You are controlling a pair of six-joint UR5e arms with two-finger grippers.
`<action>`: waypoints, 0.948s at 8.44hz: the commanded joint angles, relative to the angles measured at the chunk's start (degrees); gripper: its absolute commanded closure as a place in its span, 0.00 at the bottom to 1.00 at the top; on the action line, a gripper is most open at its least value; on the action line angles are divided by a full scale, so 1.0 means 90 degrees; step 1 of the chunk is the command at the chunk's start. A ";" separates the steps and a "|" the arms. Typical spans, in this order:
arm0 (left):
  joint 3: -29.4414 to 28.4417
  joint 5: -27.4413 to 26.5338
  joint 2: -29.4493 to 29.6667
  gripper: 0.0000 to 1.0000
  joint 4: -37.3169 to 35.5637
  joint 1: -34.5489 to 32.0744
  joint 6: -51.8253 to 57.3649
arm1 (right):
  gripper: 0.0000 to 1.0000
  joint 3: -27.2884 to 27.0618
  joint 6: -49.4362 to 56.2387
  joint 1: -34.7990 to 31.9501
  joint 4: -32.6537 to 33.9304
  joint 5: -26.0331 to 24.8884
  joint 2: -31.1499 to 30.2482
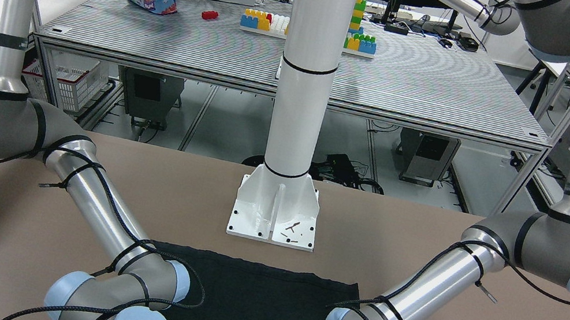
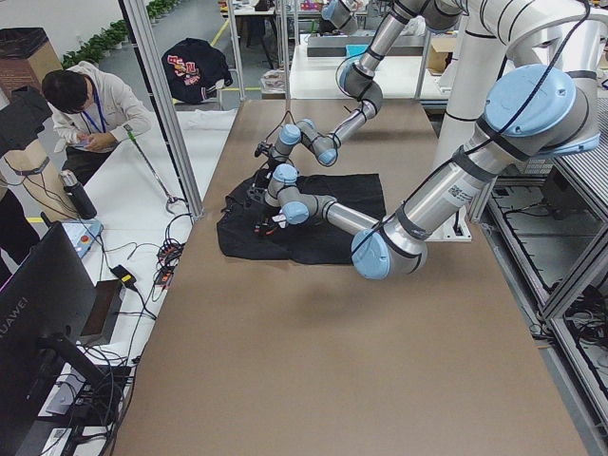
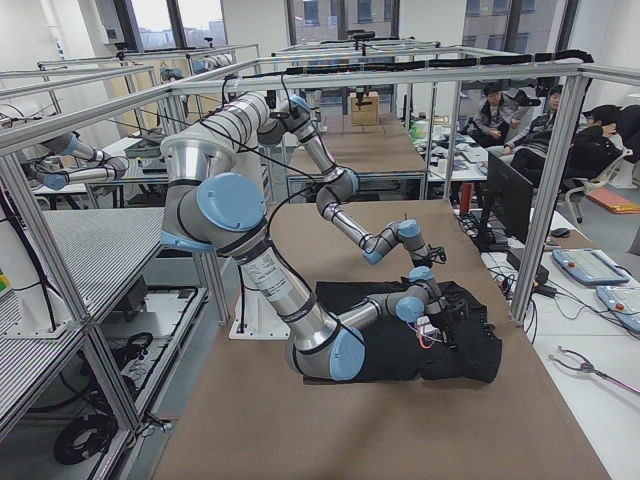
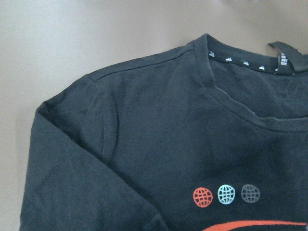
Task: Fold clothes
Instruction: 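Move both grippers down to the shirt sides near the hem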
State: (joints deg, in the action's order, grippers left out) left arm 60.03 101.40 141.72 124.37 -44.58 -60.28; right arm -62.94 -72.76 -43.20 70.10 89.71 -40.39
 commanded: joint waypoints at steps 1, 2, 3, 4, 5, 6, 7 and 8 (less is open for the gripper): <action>0.0068 0.0041 -0.0005 0.00 0.0000 -0.0008 -0.0031 | 0.06 -0.0038 0.0475 -0.0024 -0.0093 -0.0027 -0.0005; 0.0214 0.0071 -0.0024 0.00 0.0000 -0.0027 -0.0031 | 0.06 -0.0115 0.0642 -0.0063 -0.0084 0.0032 -0.0005; 0.0370 0.0148 -0.0101 0.00 0.0000 -0.0028 -0.0050 | 0.06 -0.0329 0.0672 -0.0073 -0.0064 0.0226 -0.0014; 0.0826 0.0130 -0.0431 0.00 -0.0010 -0.0018 -0.0118 | 0.06 -0.0756 0.0634 -0.0074 -0.0006 0.0382 -0.0256; 0.1497 0.0091 -0.0956 0.00 -0.0029 0.0030 -0.0158 | 0.06 -0.1495 0.0634 -0.0064 0.0004 0.0403 -0.0858; 0.2133 0.0071 -0.1416 0.00 -0.0068 0.0118 -0.0487 | 0.06 -0.2160 0.0595 0.0052 0.0062 0.0461 -0.1454; 0.2651 0.0110 -0.1797 0.00 -0.0078 0.0254 -0.1109 | 0.05 -0.2757 0.0585 0.0334 0.0072 0.0462 -0.2020; 0.3208 0.0062 -0.2188 0.00 -0.0078 0.0449 -0.1386 | 0.05 -0.3459 0.0556 0.0433 0.0130 0.0462 -0.2461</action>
State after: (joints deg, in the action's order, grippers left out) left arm 79.41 102.25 128.84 123.82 -43.10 -66.59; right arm -82.74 -67.38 -41.79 70.56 93.63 -53.96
